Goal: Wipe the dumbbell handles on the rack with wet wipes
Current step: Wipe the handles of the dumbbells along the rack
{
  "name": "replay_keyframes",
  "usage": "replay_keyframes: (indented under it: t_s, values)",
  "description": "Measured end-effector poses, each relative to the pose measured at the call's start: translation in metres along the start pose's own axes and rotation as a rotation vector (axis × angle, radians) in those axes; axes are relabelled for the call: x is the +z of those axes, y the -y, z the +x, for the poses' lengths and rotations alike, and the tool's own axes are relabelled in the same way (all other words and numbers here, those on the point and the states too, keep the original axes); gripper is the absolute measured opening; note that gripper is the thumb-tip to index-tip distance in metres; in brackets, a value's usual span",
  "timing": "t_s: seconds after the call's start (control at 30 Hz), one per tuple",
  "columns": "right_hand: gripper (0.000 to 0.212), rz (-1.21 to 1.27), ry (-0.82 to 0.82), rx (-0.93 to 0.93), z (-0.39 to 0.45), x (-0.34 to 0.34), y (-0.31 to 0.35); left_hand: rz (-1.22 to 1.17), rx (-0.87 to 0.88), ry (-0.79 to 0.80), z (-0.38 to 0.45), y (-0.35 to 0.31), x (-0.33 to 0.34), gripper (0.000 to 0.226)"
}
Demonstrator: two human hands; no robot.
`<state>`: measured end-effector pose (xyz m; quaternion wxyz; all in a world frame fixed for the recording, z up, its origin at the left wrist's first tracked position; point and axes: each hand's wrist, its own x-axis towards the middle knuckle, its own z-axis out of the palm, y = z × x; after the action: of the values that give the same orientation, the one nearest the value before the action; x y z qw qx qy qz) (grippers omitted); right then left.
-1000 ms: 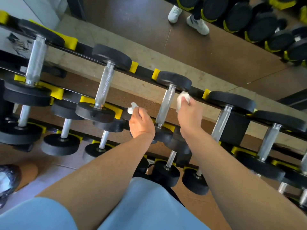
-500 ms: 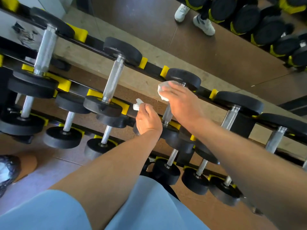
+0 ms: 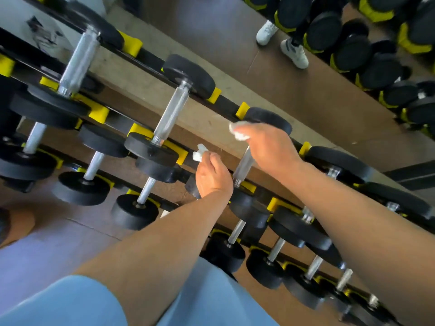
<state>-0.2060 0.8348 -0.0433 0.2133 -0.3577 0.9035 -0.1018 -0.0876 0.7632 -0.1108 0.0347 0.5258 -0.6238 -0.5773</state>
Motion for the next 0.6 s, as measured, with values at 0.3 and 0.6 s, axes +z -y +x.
replay_keyframes:
  t_s: [0.3, 0.6]
  values:
    - [0.024, -0.065, 0.234, 0.006, -0.06, 0.042, 0.028, 0.023, -0.013, 0.007, 0.001, 0.001, 0.002, 0.033]
    - [0.019, 0.787, -0.415, 1.001, -0.076, 0.024, -0.003, 0.057, 0.03, 0.048, 0.001, 0.001, 0.001, 0.033]
